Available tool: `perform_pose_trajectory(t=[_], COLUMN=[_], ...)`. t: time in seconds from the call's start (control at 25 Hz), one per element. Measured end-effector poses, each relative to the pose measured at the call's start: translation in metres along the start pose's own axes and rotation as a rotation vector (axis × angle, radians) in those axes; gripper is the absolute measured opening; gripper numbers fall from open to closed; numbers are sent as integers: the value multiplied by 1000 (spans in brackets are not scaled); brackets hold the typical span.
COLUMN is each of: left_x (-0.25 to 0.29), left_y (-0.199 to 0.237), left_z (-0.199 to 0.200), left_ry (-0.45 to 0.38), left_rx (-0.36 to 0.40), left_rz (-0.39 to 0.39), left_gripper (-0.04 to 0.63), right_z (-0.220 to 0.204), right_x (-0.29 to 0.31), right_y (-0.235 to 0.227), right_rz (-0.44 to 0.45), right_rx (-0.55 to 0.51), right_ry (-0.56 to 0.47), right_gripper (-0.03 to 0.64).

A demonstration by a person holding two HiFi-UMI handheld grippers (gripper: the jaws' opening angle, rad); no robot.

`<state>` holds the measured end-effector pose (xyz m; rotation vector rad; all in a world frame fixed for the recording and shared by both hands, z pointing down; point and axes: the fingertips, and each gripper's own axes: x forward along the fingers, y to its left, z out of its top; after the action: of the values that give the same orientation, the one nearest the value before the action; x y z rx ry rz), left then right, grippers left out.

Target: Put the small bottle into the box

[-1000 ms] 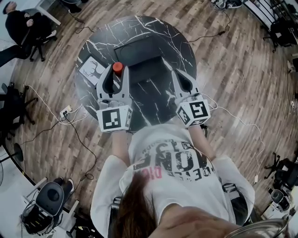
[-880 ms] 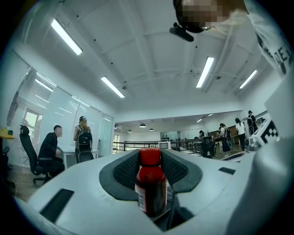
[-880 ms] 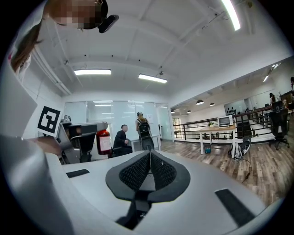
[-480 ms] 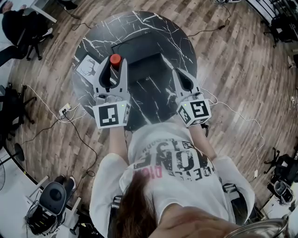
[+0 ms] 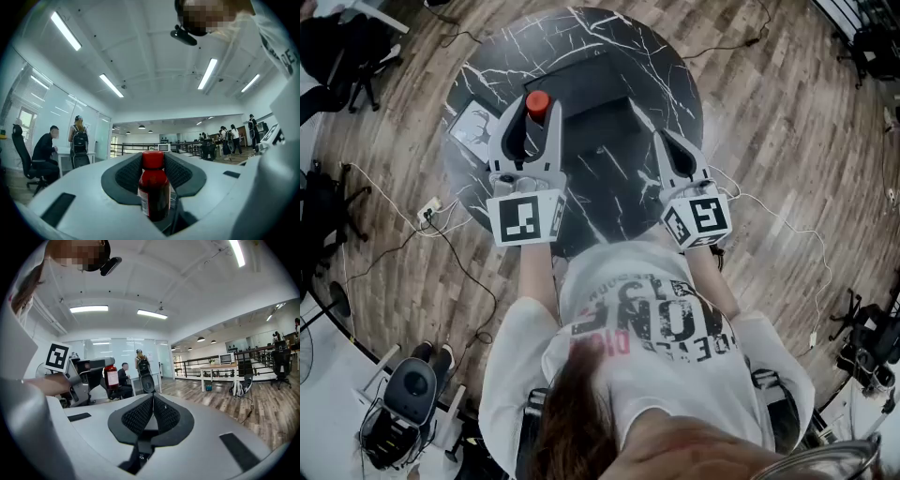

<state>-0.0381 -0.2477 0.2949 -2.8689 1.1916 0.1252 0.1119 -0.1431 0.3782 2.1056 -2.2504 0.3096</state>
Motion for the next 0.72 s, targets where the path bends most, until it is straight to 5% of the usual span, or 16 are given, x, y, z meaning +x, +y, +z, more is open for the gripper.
perform_pose_trajectory(t=[0.72], left_x=[22], left_y=[-9], left_z=[-28], left_ry=[49], left_rx=[-27], left_rz=[-80], left_gripper=[143], right_z=[-17], right_x=[-5], right_y=[-10], right_rz=[-71], right_rx=[15], right_ry=[53], right_gripper=[2])
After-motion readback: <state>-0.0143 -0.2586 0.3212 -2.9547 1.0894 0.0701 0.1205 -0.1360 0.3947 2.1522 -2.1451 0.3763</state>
